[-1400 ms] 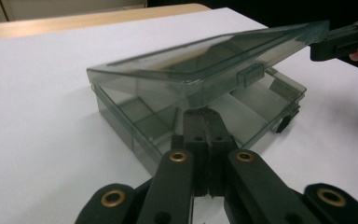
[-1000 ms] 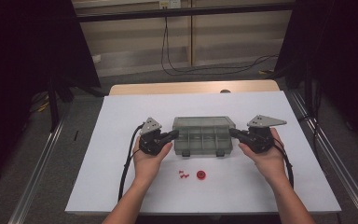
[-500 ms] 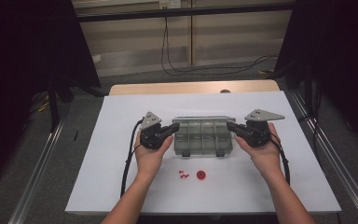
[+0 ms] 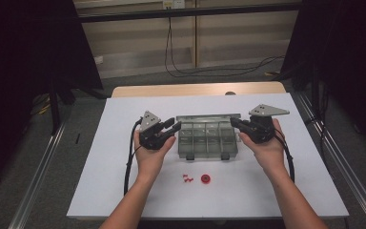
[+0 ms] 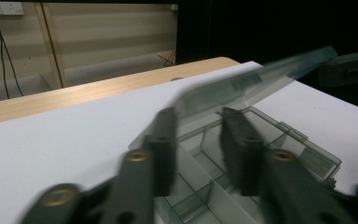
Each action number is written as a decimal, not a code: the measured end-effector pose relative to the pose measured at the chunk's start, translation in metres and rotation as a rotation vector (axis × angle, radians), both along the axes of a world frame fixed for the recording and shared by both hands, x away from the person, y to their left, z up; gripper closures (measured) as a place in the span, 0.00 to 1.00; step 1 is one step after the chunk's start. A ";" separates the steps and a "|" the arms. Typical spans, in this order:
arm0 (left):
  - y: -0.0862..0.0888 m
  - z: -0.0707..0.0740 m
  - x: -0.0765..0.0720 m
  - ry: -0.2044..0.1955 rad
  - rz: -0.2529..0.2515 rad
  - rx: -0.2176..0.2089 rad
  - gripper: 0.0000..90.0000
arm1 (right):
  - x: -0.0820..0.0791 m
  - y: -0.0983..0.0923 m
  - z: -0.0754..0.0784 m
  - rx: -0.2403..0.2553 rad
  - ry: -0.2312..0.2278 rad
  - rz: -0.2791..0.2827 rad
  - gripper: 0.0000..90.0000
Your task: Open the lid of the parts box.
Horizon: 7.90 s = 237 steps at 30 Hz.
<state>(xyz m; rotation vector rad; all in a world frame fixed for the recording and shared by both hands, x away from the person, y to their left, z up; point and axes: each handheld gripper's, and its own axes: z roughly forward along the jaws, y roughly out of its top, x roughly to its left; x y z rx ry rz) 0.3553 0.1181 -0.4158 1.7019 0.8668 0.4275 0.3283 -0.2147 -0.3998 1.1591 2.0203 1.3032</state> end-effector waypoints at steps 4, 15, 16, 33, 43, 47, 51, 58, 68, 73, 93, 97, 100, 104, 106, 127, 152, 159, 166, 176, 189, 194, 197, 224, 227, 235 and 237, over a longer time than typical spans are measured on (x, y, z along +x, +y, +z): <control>-0.001 -0.002 0.007 0.036 0.028 -0.009 0.24 | 0.003 0.001 0.001 -0.011 -0.001 -0.007 1.00; -0.010 -0.014 0.026 0.086 0.065 0.042 0.09 | 0.010 -0.002 0.005 0.016 -0.022 -0.058 1.00; -0.011 -0.015 0.028 0.090 0.068 0.030 0.09 | 0.010 -0.002 0.005 0.016 -0.022 -0.058 1.00; -0.019 -0.012 0.033 0.057 0.110 0.042 0.66 | 0.019 0.001 0.007 0.008 -0.040 -0.088 1.00; -0.021 -0.013 0.038 0.087 0.110 -0.007 0.78 | 0.023 0.000 0.009 0.005 -0.048 -0.075 1.00; -0.019 -0.012 0.041 0.093 0.114 -0.019 0.80 | 0.024 -0.003 0.010 0.002 -0.043 -0.078 1.00; -0.018 -0.011 0.044 0.106 0.117 -0.035 0.85 | 0.024 -0.005 0.011 -0.008 -0.046 -0.075 1.00; -0.017 -0.009 0.046 0.096 0.124 -0.027 0.89 | 0.019 -0.006 0.012 -0.019 -0.067 -0.047 0.90; -0.018 -0.008 0.048 0.097 0.133 -0.032 0.90 | 0.008 -0.012 0.021 0.018 -0.167 -0.047 0.48; -0.018 -0.009 0.049 0.099 0.135 -0.036 0.90 | 0.012 -0.014 0.016 0.024 -0.168 -0.176 0.00; -0.019 -0.009 0.053 0.077 0.140 -0.027 0.91 | 0.041 -0.004 -0.031 0.042 -0.018 -0.293 0.88; -0.020 -0.012 0.058 0.081 0.143 -0.034 0.92 | 0.046 -0.005 -0.034 0.048 -0.004 -0.305 0.92; -0.020 -0.015 0.061 0.090 0.145 -0.036 0.92 | 0.050 -0.004 -0.036 0.055 0.005 -0.304 0.96; -0.022 -0.019 0.066 0.092 0.150 -0.023 0.92 | 0.054 -0.003 -0.035 0.029 0.006 -0.318 0.98; -0.023 -0.021 0.068 0.096 0.154 -0.015 0.92 | 0.055 -0.003 -0.034 0.034 0.021 -0.319 0.99; -0.039 -0.037 0.080 0.131 0.216 0.142 0.98 | 0.076 -0.010 -0.036 0.059 0.057 -0.293 0.98; -0.031 -0.033 0.101 0.292 0.178 0.087 0.99 | 0.098 -0.009 -0.046 0.071 0.200 -0.332 0.98; -0.030 -0.032 0.106 0.340 0.188 0.083 0.99 | 0.105 -0.008 -0.044 0.066 0.242 -0.340 0.98; -0.028 -0.032 0.110 0.367 0.177 0.086 0.99 | 0.109 -0.011 -0.047 0.084 0.248 -0.324 0.98; -0.030 -0.034 0.117 0.409 0.193 0.065 0.99 | 0.114 -0.012 -0.050 0.101 0.261 -0.324 0.97; -0.029 -0.034 0.128 0.500 0.190 0.044 0.99 | 0.122 -0.013 -0.052 0.086 0.300 -0.328 0.97; -0.029 -0.036 0.130 0.515 0.191 0.045 0.99 | 0.125 -0.015 -0.054 0.098 0.324 -0.324 0.97; -0.030 -0.037 0.131 0.515 0.198 0.043 0.99 | 0.127 -0.016 -0.054 0.107 0.353 -0.323 0.97; -0.033 -0.042 0.133 0.519 0.211 0.056 1.00 | 0.131 -0.022 -0.066 0.115 0.382 -0.280 0.94; -0.033 -0.042 0.133 0.504 0.205 0.076 1.00 | 0.132 -0.022 -0.067 0.103 0.371 -0.265 0.93; -0.031 -0.041 0.133 0.507 0.196 0.085 0.96 | 0.127 -0.026 -0.065 0.148 0.310 -0.206 0.68; -0.030 -0.041 0.132 0.509 0.195 0.082 0.93 | 0.125 -0.027 -0.063 0.145 0.287 -0.208 0.61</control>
